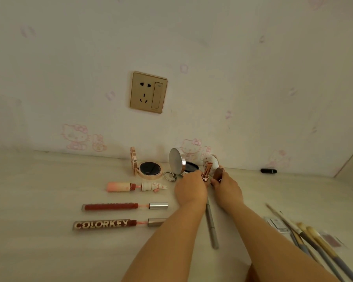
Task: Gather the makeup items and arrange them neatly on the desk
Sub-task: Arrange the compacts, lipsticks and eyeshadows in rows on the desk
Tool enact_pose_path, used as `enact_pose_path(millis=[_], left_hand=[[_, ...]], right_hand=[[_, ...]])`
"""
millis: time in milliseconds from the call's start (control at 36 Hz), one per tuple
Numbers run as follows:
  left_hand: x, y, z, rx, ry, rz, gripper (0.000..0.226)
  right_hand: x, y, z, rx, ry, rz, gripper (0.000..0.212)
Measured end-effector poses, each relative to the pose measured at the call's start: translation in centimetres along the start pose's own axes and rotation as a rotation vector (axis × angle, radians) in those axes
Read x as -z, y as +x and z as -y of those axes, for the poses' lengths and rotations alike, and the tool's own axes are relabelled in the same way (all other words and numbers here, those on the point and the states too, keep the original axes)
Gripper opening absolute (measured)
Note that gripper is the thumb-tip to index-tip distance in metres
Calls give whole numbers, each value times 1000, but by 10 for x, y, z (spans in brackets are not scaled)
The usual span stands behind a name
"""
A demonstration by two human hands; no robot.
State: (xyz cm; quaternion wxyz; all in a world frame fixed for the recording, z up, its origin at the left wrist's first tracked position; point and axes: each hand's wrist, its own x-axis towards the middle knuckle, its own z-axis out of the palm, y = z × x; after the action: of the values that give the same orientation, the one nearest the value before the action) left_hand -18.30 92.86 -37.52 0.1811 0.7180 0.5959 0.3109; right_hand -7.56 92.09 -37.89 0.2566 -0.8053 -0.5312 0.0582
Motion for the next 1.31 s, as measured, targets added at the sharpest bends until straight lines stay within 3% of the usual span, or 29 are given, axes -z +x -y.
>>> enact_pose_path(millis=[194, 444, 667, 861, 1056, 1306], left_hand=[[-2, 0, 3, -1, -66, 0, 21], [0, -6, 5, 18, -165, 13, 43], [10, -31, -2, -1, -89, -209, 36], [20, -39, -52, -257, 14, -304, 23], [1, -12, -128, -490, 199, -99, 24], [-63, 52, -191, -522, 545, 173, 28]], right_hand=[[-1, -1, 0, -15, 11, 11, 26], [3, -8, 0, -59, 166, 20, 33], [20, -26, -3, -129, 374, 10, 37], [56, -38, -26, -52, 277, -57, 28], [109, -13, -77, -11, 77, -87, 25], [131, 52, -133, -15, -83, -37, 33]])
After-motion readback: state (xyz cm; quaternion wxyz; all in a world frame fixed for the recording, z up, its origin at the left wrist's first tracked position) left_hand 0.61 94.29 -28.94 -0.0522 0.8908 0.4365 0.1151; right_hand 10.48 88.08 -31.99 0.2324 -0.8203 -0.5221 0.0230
